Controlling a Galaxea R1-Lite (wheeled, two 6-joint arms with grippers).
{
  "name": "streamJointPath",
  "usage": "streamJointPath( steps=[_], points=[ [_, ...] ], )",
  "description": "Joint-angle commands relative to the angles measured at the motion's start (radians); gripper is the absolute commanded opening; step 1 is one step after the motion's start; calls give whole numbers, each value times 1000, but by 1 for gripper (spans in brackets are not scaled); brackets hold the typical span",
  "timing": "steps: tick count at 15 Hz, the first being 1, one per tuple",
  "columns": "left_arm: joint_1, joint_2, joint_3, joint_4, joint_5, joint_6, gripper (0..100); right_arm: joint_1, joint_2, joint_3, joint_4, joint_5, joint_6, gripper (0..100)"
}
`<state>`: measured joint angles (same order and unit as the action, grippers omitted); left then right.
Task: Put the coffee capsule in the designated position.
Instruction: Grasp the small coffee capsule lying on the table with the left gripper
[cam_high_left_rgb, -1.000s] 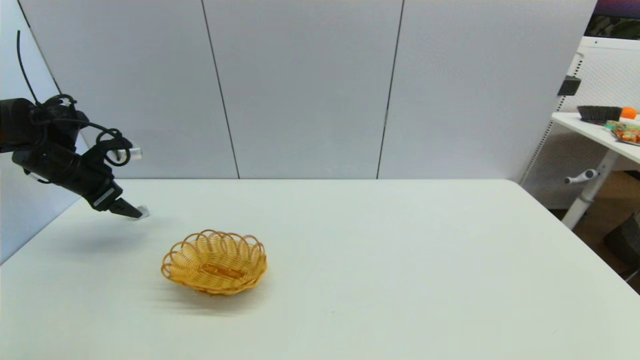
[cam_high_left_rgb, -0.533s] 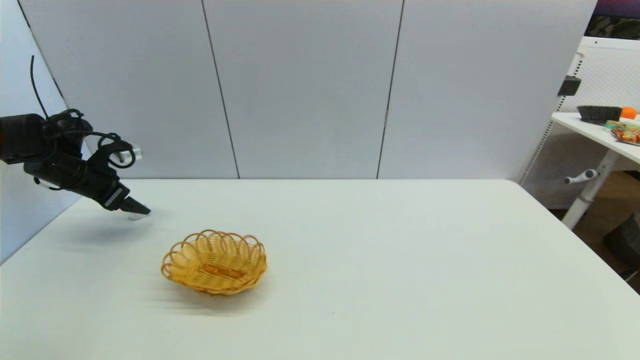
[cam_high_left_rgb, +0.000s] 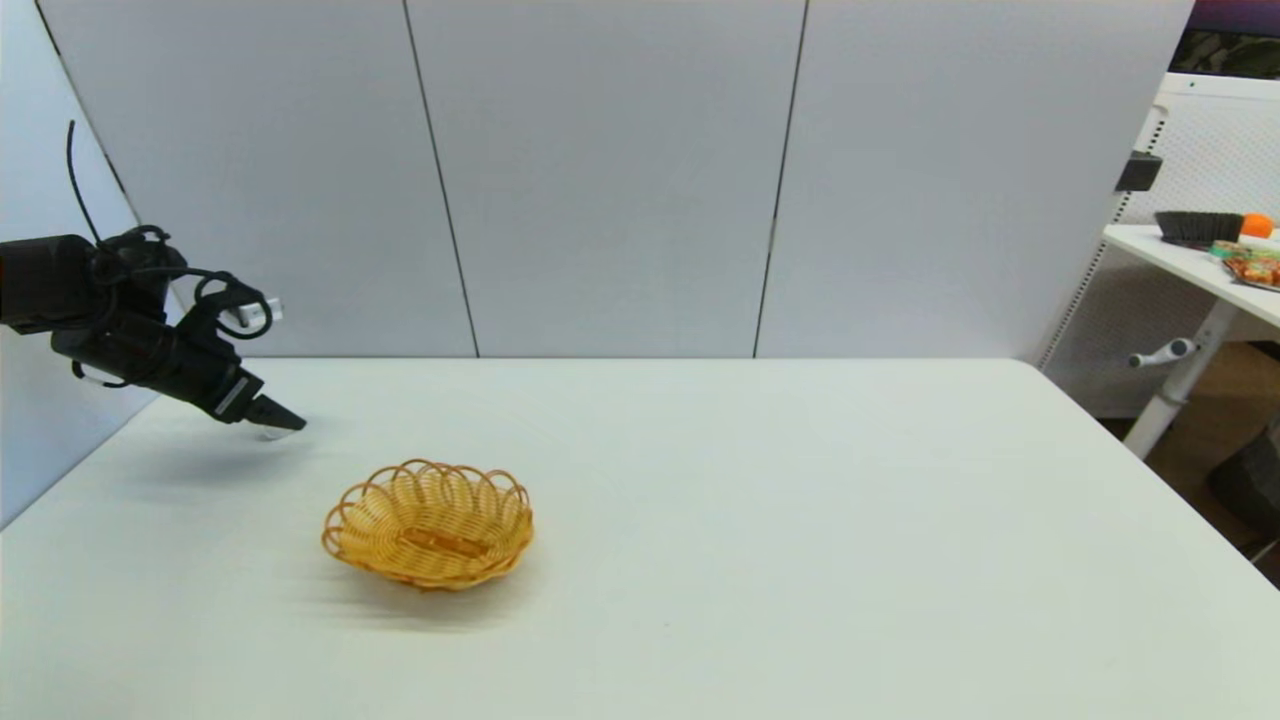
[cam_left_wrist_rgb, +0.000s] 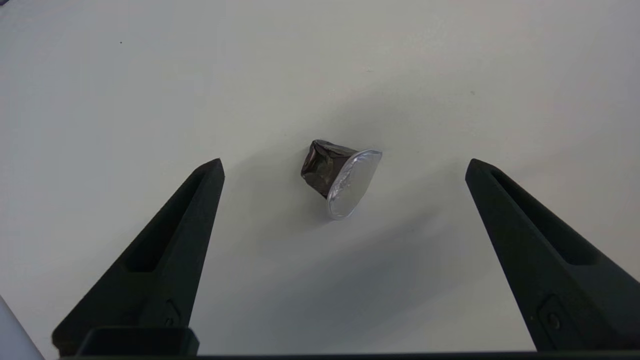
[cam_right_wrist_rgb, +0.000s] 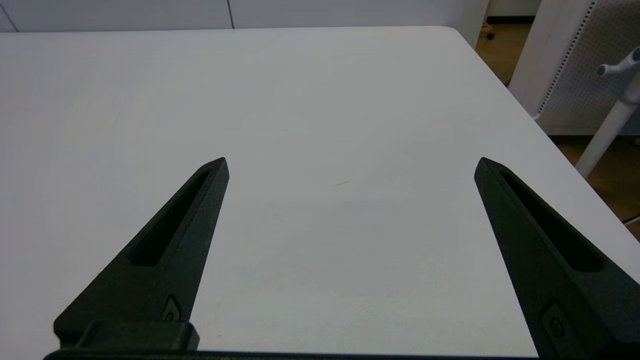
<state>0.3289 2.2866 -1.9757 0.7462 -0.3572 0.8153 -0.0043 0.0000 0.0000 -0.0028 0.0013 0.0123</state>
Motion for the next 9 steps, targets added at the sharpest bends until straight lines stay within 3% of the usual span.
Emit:
streamJointPath(
  steps=[1,2,5,9],
  points=[
    [16,-42,0,5,-5,-8,100,0,0,0,0,0,0,100],
    [22,-53,0,1,-34,-7,100,0,2,0,0,0,0,100],
    [30,-53,2,-39,-276,-8,100,0,0,0,0,0,0,100],
    [41,-72,2,-44,-312,41,100,0,0,0,0,0,0,100]
  ],
)
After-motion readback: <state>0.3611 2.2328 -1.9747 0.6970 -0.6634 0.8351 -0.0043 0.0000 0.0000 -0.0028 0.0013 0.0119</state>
